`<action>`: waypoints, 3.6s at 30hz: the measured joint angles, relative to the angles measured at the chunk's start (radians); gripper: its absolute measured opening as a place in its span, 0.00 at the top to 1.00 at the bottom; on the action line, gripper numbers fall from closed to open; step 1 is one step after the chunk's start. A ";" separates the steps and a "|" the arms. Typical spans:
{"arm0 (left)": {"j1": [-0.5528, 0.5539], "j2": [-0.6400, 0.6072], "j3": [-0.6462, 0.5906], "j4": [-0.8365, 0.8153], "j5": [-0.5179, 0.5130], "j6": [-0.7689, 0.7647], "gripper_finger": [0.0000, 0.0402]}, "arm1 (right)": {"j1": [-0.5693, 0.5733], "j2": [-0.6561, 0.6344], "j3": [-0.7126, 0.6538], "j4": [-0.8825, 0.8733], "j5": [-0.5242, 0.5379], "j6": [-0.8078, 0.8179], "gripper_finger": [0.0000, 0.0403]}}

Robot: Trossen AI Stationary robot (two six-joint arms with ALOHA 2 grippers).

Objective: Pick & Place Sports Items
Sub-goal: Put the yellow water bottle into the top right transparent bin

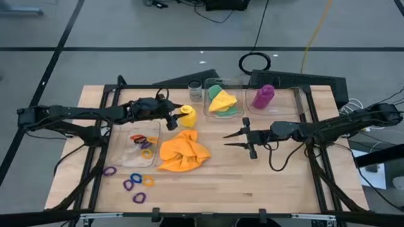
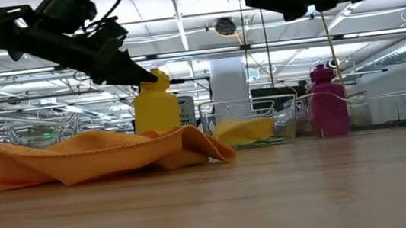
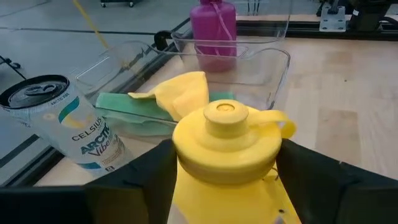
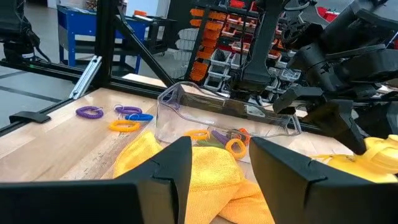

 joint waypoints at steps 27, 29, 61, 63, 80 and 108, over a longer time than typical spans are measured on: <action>-0.121 0.002 0.064 0.093 0.174 0.009 0.51 | 0.000 0.046 0.000 0.139 0.026 0.027 0.72; -0.156 0.014 0.093 0.076 0.152 0.026 0.51 | 0.000 0.072 0.001 0.180 0.027 0.026 0.72; -0.297 0.412 0.518 -0.129 0.019 0.105 0.51 | -0.013 0.076 0.001 0.160 0.140 0.050 0.44; -0.297 0.412 0.518 -0.129 0.016 0.106 0.51 | -0.013 0.057 0.001 0.115 0.140 0.066 0.47; -0.313 0.412 0.517 -0.104 0.010 0.134 0.51 | -0.013 0.039 0.001 0.059 0.261 0.044 0.64; -0.315 0.411 0.516 -0.098 0.012 0.137 0.51 | -0.013 0.039 0.001 0.053 0.262 0.032 0.96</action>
